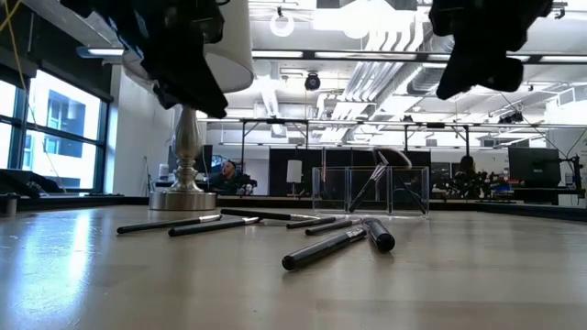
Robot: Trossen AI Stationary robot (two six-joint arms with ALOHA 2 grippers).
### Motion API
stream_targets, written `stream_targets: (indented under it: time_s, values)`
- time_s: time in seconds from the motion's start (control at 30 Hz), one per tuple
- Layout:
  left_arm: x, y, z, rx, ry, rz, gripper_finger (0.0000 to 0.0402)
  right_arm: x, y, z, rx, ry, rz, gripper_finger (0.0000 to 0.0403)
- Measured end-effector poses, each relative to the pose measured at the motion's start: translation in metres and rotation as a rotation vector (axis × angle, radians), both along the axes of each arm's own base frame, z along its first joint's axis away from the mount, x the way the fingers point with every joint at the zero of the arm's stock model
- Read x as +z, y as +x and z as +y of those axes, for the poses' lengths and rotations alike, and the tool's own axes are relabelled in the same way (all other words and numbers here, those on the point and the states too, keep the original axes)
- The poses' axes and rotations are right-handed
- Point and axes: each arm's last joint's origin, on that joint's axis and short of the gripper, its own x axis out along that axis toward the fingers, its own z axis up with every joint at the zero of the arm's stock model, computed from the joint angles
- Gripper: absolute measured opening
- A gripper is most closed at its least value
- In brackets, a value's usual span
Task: Pick & Place Makeup Supplies
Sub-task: Put the makeup brush into the transparent organizer
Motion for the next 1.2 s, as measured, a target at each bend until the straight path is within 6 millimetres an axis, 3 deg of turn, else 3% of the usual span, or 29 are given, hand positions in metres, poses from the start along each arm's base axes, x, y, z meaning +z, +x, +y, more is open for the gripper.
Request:
stream_targets:
  time_s: [0.17,0.5,0.8,1.0,1.2]
  values:
    - [-0.011,0.019,-0.009,-0.016,0.024,0.129,0.0120,-0.006,0.000,0.015,0.018,0.003,0.019,0.0002]
    - [-0.004,0.073,-0.016,-0.025,0.046,0.433,0.0120,-0.012,-0.002,0.029,0.048,-0.004,0.044,0.0002]
    - [-0.002,0.127,0.011,-0.083,-0.029,0.583,0.0120,-0.012,-0.005,0.035,0.069,-0.033,0.040,0.0002]
    - [-0.015,0.144,0.035,-0.042,-0.079,0.692,0.0120,-0.012,-0.007,0.038,0.075,-0.054,0.033,0.0001]
    - [-0.023,0.150,0.041,-0.052,-0.067,0.709,0.0120,-0.012,-0.009,0.040,0.077,-0.047,0.034,0.0003]
